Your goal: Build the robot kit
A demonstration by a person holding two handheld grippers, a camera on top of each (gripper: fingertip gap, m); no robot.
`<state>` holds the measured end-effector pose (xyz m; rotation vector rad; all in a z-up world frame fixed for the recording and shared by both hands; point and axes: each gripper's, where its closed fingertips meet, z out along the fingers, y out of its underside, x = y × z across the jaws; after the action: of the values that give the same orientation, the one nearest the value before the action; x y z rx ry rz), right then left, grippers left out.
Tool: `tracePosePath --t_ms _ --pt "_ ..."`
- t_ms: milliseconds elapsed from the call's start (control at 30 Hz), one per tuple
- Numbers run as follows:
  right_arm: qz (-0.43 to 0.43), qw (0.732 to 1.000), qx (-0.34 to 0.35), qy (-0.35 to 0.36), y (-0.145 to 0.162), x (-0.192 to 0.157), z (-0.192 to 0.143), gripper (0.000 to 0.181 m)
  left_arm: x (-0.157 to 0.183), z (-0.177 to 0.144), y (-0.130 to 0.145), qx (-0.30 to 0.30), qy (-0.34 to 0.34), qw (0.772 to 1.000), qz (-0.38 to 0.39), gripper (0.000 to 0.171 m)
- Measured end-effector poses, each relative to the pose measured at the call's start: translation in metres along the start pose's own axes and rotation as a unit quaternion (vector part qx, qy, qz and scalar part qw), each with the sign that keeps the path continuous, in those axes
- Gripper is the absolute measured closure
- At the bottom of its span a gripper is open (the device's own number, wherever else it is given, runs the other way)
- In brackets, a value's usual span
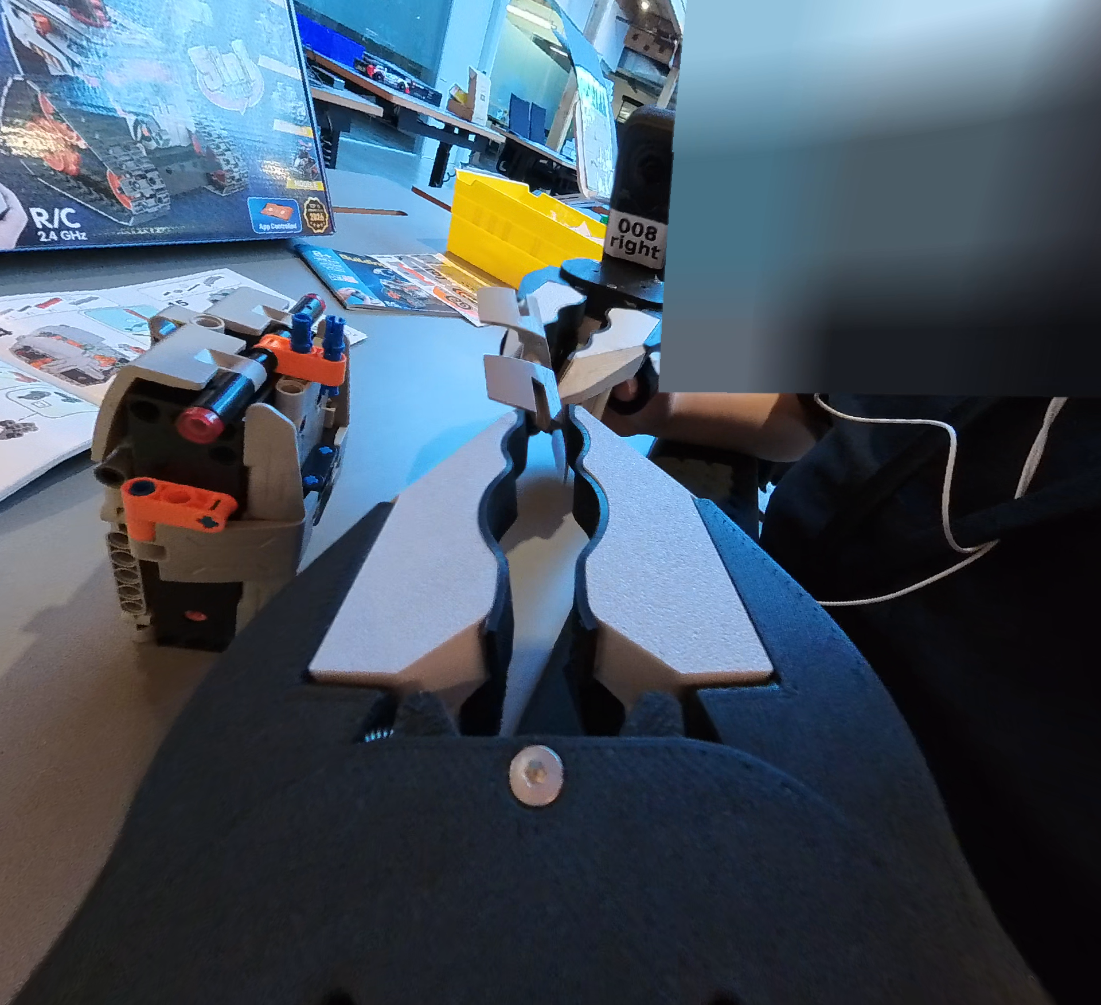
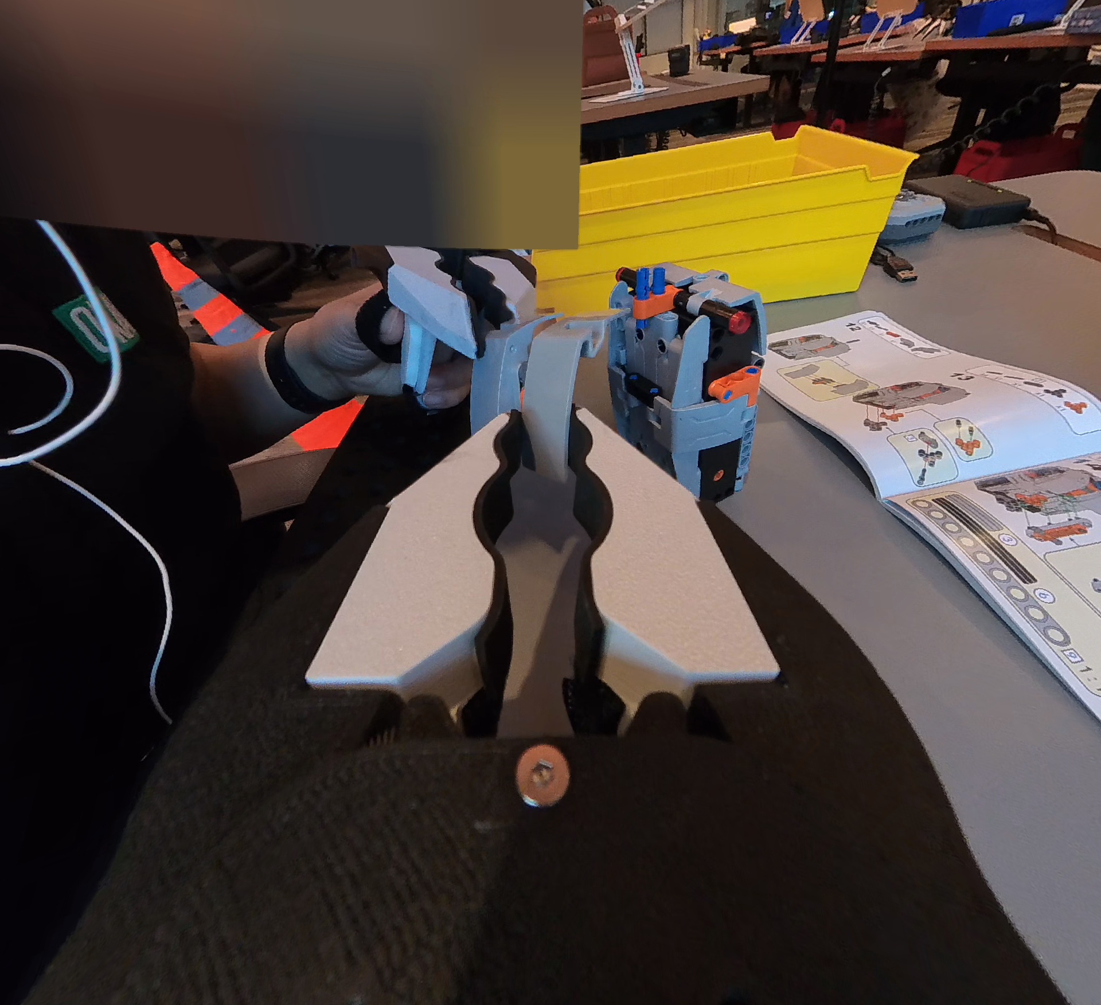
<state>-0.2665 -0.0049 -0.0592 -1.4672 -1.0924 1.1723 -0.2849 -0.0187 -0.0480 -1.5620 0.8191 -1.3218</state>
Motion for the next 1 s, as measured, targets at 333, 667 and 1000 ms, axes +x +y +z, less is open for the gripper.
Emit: tracePosePath --t_ms 333,667,1000 --pt "-0.001 0.998 -0.034 -0.046 0.016 -0.012 0.005 0.168 0.009 -0.001 0.001 -0.007 0.037 0.999 -0.019 0.166" --pt "0.013 0.997 -0.045 -0.055 0.022 -0.012 0.007 0.162 0.008 -0.001 0.005 -0.021 0.037 0.999 -0.023 0.168" --pt "0.064 0.996 -0.024 -0.063 0.017 -0.01 0.007 0.166 0.004 -0.003 0.003 -0.012 0.028 0.999 -0.032 0.168"
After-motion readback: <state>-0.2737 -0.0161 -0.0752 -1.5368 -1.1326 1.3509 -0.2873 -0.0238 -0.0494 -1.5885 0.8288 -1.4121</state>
